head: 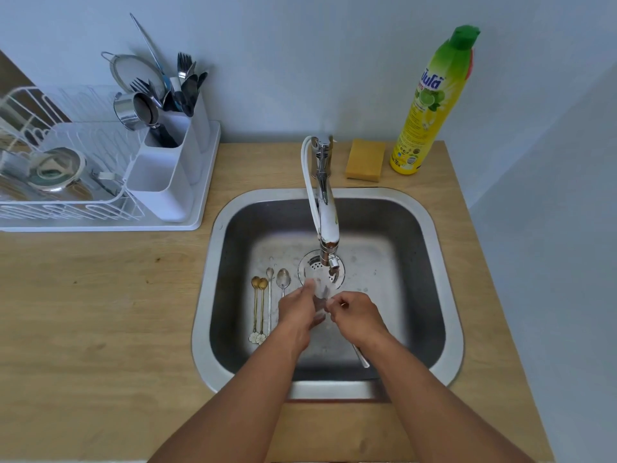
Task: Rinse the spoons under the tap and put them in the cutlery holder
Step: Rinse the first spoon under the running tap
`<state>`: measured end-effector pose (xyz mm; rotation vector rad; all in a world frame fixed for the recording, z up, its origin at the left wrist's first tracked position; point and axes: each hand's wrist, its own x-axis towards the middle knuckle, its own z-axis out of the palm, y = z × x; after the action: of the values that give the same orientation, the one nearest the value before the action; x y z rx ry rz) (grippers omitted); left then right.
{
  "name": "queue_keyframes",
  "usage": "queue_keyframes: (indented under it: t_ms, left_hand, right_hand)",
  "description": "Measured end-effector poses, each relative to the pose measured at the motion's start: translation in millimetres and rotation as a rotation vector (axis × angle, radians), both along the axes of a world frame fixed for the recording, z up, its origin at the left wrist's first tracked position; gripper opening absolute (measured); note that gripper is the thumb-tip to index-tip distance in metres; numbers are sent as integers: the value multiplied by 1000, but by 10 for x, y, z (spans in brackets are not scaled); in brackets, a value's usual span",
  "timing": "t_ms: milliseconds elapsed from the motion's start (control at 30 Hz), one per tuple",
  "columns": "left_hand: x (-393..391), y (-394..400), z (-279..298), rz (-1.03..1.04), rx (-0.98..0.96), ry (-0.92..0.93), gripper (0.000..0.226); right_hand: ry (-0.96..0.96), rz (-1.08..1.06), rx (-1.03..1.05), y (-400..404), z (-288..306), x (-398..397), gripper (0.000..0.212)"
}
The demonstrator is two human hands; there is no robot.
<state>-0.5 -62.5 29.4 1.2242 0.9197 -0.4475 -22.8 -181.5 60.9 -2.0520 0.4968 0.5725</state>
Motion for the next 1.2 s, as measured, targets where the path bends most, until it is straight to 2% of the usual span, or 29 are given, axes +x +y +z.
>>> queue_keyframes:
  t_ms: [167,267,333,467,633,833,1033,1200]
  left_hand:
    - [-93,78,0,-87,-105,-46,14]
    - [-106,102,-6,-116,-122,-77,22]
    - [-109,108,-31,-87,-122,-51,12]
    - [-66,84,-15,-37,-184,-13,24]
    - [-10,82,46,-81,-52,46,41]
    - [-119,7,45,-71,41,15,25]
    - [-187,-114,88,-1,105,7,21]
    - [-145,-200,143,83,115,6,32]
  right_hand:
    - [-22,-1,33,-36,4,64,24]
    - [1,9,71,-63,16,54,26]
    - [9,6,112,-79,34,44,23]
    - [9,26,131,-131,58,11,21]
    - [29,88,89,-223,67,-22,23]
    - [-9,189,-53,-211,65,76,21]
    - [-49,294,-163,-248,78,137,24]
    - [-57,347,-225,-315,76,135,20]
